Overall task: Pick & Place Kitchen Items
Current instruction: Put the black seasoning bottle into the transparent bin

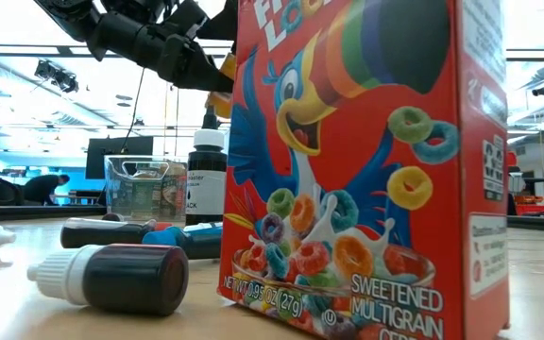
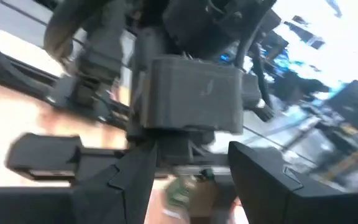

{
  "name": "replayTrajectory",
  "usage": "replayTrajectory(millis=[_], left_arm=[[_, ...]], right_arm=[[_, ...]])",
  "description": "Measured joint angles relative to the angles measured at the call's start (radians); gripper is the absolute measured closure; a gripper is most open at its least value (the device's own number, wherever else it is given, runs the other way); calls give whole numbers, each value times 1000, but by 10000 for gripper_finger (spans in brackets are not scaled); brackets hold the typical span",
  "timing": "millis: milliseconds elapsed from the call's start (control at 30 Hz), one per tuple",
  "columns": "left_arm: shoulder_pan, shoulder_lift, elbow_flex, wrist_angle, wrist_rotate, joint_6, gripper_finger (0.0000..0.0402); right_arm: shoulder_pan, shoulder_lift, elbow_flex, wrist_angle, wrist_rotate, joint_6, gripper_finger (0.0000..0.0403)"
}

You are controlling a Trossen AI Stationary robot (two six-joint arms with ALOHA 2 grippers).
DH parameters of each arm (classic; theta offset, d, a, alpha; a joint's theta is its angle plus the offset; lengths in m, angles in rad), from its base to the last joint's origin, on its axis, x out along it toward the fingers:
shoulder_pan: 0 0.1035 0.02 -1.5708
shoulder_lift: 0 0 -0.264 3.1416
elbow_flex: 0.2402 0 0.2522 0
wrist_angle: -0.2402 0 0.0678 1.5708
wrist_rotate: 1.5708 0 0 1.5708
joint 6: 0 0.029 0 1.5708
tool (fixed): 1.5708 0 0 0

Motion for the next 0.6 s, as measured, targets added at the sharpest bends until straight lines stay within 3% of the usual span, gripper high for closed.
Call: replayTrajectory(millis=[167,333,467,600], left_arm=[[0,-1,0,1,0,-5,174],[0,-1,0,20,0,-9,174],[0,-1,0,65,0,-23,174],[0,-2,0,104,0,-28,174]], right_arm=[[52,-67,0,-9,287,-179,190],[89,-150,1,-173,536,-33,180],[98,-205,1,-459,552,205,160],[130,-231,1,-631,498,313,147]])
